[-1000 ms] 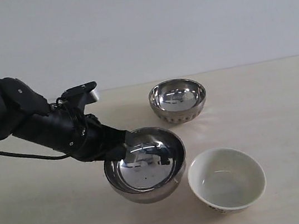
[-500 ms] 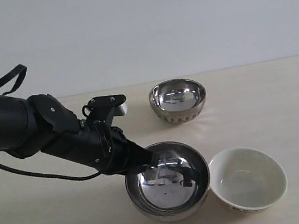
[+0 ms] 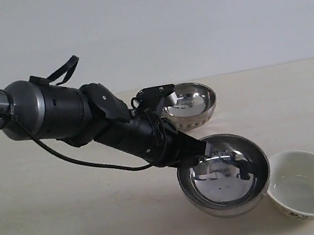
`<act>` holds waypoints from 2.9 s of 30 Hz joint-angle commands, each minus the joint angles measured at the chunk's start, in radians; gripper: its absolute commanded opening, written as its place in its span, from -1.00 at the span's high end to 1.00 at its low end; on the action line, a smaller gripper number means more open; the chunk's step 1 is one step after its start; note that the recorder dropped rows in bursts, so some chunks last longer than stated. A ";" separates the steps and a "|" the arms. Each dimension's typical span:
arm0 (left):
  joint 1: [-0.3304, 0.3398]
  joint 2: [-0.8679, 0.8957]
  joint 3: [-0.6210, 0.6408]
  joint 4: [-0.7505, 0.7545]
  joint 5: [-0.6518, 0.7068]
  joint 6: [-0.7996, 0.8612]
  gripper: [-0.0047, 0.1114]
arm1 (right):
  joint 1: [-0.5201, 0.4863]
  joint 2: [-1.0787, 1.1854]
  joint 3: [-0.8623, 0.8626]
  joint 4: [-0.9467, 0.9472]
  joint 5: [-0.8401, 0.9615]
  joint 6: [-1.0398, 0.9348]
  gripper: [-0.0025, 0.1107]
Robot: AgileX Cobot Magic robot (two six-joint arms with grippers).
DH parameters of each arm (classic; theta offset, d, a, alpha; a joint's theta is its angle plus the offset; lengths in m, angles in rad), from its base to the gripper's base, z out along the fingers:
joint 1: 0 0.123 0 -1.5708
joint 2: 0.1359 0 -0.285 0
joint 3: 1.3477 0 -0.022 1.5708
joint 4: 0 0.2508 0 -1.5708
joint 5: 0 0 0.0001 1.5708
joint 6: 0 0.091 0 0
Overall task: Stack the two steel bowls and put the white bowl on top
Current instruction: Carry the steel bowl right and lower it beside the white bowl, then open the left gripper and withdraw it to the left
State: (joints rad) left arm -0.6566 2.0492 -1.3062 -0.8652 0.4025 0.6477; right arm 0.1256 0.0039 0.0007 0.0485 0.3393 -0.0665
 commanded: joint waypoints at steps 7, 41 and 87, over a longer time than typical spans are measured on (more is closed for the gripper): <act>0.014 -0.003 -0.014 0.137 0.046 -0.092 0.85 | -0.005 -0.004 -0.001 -0.002 -0.002 0.000 0.96; 0.077 0.001 0.016 0.175 0.112 -0.091 0.85 | -0.005 -0.004 -0.001 -0.002 -0.002 0.000 0.96; 0.077 -0.367 0.082 0.174 -0.025 0.025 0.84 | -0.005 -0.004 -0.001 -0.002 -0.002 0.000 0.96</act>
State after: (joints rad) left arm -0.5793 1.7339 -1.2553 -0.6908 0.3971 0.6560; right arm 0.1256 0.0039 0.0007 0.0485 0.3393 -0.0665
